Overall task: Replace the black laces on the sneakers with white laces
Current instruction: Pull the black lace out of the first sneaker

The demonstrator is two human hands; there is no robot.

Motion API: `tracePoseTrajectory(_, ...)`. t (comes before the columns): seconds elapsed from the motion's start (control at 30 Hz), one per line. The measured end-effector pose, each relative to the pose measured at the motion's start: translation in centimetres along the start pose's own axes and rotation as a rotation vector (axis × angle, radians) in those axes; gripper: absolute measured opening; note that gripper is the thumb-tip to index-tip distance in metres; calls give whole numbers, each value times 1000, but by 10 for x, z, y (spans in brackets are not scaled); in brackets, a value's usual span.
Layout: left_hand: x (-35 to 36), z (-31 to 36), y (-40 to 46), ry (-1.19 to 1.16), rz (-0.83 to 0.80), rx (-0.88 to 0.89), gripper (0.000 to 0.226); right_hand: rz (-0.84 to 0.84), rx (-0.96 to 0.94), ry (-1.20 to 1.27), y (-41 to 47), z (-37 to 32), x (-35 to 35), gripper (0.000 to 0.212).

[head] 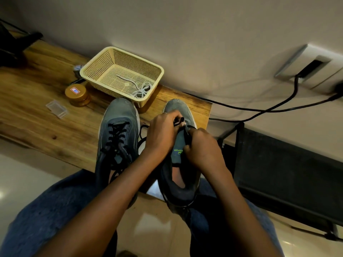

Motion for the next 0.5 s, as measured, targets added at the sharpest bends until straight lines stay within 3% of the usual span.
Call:
tracePoseTrajectory(0.2,-14,0,-6,-118,184,-102,16,66,-31,13,1,-2,-4,33)
tracePoseTrajectory(0.37,-3,1,-3,23,37,-74,12,55,-25,-8,2,0,-1,34)
tracePoseTrajectory(0.5,-5,2,-4,50,32,-32,15,44,-18,-22,3,0,0,34)
Point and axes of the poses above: each hand's wrist, its own y-axis towards the middle knuckle, its own x-axis out of the palm, z = x × y, the point moved 8 cm from there along y, towards the middle knuckle, and after that the axes turned 6 degrees about z, right-handed, at the moved point
